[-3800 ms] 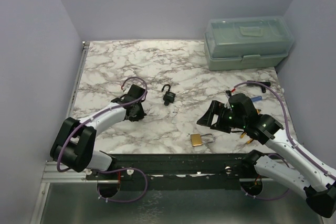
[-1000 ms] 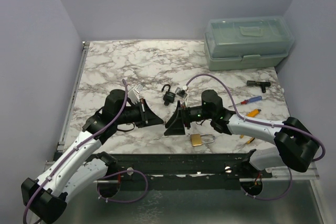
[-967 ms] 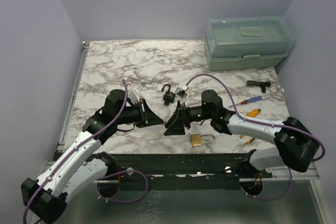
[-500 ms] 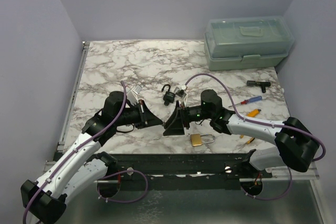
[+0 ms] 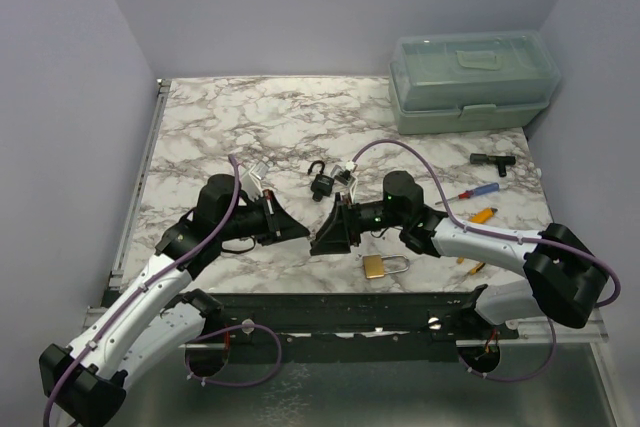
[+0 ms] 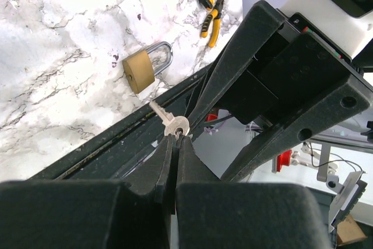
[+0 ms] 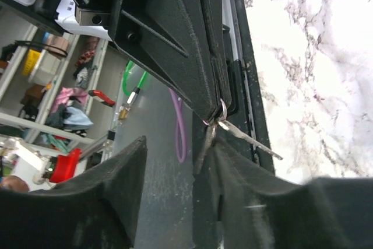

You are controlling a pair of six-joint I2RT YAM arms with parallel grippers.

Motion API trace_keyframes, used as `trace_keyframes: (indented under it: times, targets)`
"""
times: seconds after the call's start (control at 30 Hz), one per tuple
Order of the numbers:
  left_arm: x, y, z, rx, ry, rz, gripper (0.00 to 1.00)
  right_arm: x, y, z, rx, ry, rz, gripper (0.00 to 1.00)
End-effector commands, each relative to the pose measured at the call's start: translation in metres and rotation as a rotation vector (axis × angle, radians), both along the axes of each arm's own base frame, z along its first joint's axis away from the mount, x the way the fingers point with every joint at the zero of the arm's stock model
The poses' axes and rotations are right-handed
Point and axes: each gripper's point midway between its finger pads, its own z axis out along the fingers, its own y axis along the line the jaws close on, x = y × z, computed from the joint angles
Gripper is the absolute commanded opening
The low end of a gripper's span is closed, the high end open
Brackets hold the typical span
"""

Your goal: Unlock with the key

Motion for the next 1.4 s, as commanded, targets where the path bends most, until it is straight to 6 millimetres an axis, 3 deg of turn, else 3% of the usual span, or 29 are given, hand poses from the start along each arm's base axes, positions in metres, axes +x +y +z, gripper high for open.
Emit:
trace_keyframes:
  times: [0.0, 0.27, 0.53, 0.67, 0.93, 1.07, 1.13, 1.2, 1.37]
  targets:
    - [0.0, 0.001, 0.0, -0.003, -0.012, 0.011, 0.0, 0.001, 0.007, 0.013, 0.038, -0.03, 0.001, 0.45]
    - [-0.001, 0.001, -0.003, 0.0, -0.012, 0.006, 0.0, 0.011, 0.013, 0.002, -0.018, -0.003, -0.033, 0.16]
    - [-0.003, 0.003, 0.002, -0.009, -0.04, 0.003, 0.0, 0.016, 0.012, -0.008, -0.068, 0.01, -0.064, 0.01]
    - [-0.005, 0.004, 0.005, -0.012, -0.056, -0.001, 0.01, 0.013, 0.009, -0.01, -0.089, 0.003, -0.063, 0.0]
    - [-0.011, 0.008, 0.007, 0.003, -0.082, -0.021, 0.36, 0.009, -0.004, -0.006, -0.161, -0.046, -0.062, 0.0]
    - [-0.014, 0.011, 0.018, 0.025, -0.144, -0.049, 0.53, 0.005, -0.012, -0.008, -0.219, -0.047, -0.05, 0.0]
    - [-0.016, 0.013, 0.028, 0.035, -0.189, -0.073, 0.53, 0.0, -0.019, -0.012, -0.272, -0.028, -0.036, 0.0]
    - [-0.021, 0.011, 0.038, 0.023, -0.232, -0.121, 0.44, -0.006, -0.027, -0.015, -0.321, -0.01, -0.023, 0.0]
    - [-0.043, 0.002, 0.063, -0.069, -0.322, -0.292, 0.43, -0.026, -0.044, -0.014, -0.397, 0.057, 0.037, 0.0]
